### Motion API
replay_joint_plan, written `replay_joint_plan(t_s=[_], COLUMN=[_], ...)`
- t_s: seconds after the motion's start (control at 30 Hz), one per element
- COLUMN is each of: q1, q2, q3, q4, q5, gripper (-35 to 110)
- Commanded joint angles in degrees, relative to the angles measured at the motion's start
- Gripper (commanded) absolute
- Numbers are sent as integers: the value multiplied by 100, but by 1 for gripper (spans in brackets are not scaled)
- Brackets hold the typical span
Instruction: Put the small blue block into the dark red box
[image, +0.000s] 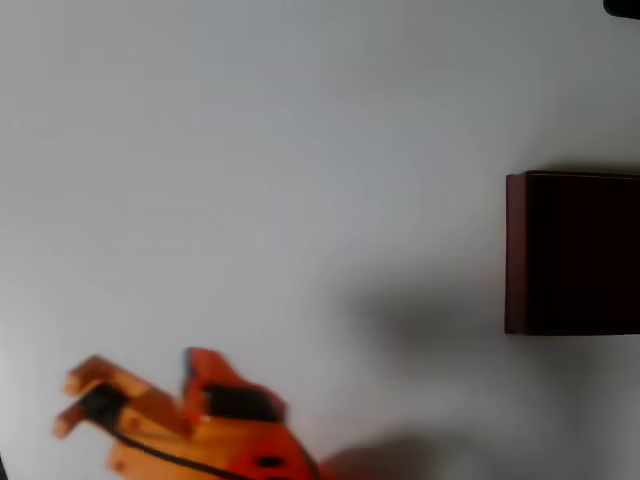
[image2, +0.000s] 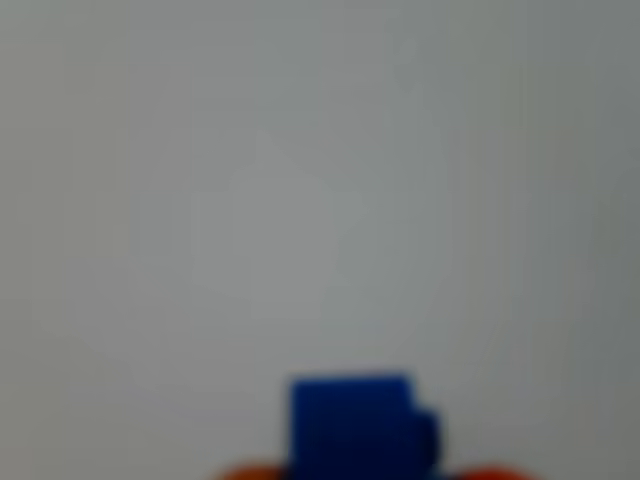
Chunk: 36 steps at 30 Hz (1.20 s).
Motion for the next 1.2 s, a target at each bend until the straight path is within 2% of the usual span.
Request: replay_joint_plan(t_s=[0.0,0.23,0.53,0.9,1.0,1.17], q1=[1485,3744,5810,6952,7102,7137], q2=[246,-580,-3305,-7093,-7726,-8271], q3=[-404,-598,-1626,-3938,-4315,-4904], q4=[290,-439,-1591,-1898,-1784,-1301], q5=[-729,-1942,-2619,-2654,-2505,-2531], gripper=[0,0,0,1,12,19])
